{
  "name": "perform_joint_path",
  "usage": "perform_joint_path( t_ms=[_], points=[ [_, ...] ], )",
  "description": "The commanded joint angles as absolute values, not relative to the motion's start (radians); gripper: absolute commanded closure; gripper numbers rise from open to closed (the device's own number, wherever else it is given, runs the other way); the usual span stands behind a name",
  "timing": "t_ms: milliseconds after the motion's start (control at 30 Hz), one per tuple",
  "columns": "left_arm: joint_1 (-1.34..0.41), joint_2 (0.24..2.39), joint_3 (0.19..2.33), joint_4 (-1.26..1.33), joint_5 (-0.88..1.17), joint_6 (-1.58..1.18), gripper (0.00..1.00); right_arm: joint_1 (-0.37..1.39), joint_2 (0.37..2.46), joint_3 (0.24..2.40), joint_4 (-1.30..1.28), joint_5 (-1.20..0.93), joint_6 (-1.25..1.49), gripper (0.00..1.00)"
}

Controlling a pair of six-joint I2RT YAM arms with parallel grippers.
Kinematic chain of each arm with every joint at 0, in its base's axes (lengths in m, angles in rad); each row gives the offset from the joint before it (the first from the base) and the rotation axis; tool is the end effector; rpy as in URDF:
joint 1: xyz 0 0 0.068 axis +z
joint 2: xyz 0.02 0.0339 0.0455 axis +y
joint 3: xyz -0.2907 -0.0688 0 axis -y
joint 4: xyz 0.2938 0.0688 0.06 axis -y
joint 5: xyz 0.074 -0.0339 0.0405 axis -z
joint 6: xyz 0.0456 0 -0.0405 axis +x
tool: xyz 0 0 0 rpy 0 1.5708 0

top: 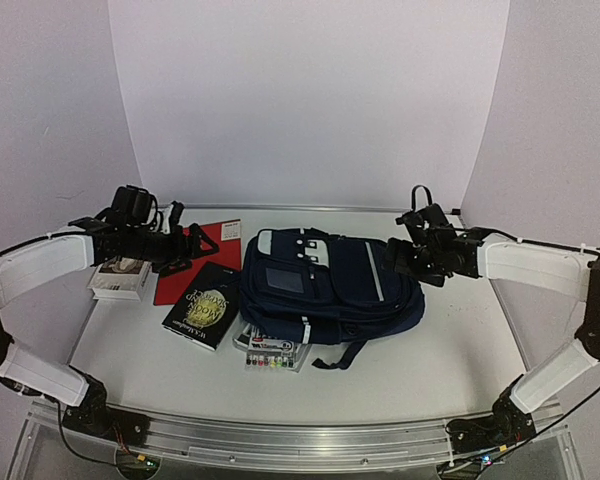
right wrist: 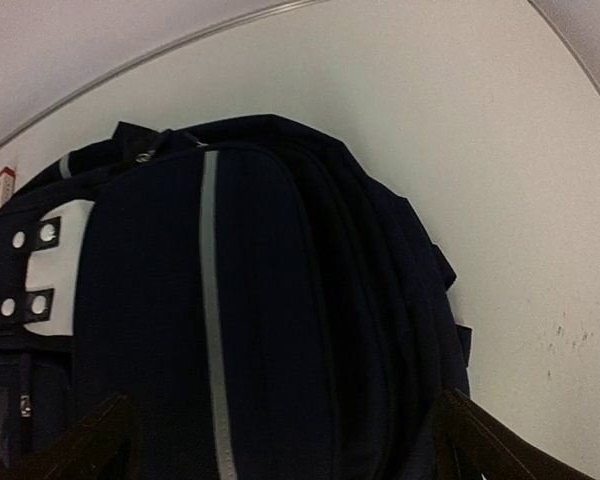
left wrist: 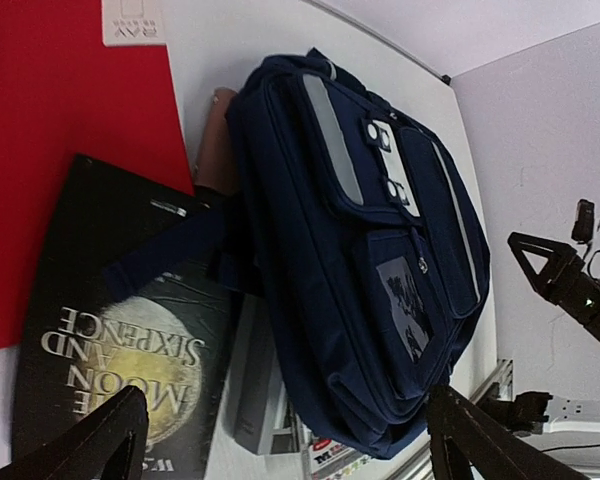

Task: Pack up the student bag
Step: Adjust the student bag at the center of the board.

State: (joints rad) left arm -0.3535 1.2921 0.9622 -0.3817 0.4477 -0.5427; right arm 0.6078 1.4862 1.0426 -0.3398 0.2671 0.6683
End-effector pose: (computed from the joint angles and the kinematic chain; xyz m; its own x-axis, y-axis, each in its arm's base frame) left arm 0.2977 -0.1309 0.2794 -0.8446 -0.1846 -0.5025 0.2142 0.7438 -0.6332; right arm 0.3107 0.2015 0.2480 -0.7009 0.2405 -0.6715 0.0471 0.9550 0.2928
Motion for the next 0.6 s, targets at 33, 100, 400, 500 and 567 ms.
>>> perform_joint_path(
  t_ms=[33, 100, 400, 500, 567],
  points=[
    [-0.501, 1.373, 0.934, -0.139, 0.428, -0.756, 0.02, 0.513, 1.477, 0.964, -0.303, 0.215, 0.668, 0.02],
    [-0.535, 1.414, 0.937, -0.100, 0.419, -0.782, 0.02, 0.492, 1.465, 0.919, -0.278, 0.190, 0.672, 0.02],
    [-0.657, 1.652, 1.079, -0.155, 0.380, -0.753, 0.00, 0.435, 1.466, 0.794, -0.159, 0.124, 0.690, 0.14],
    [-0.683, 1.712, 1.126, -0.165, 0.381, -0.740, 0.09, 0.431, 1.477, 0.778, -0.122, 0.113, 0.680, 0.26],
    [-0.693, 1.740, 1.152, -0.162, 0.388, -0.742, 0.28, 0.426, 1.483, 0.776, -0.100, 0.107, 0.675, 0.48]
  ],
)
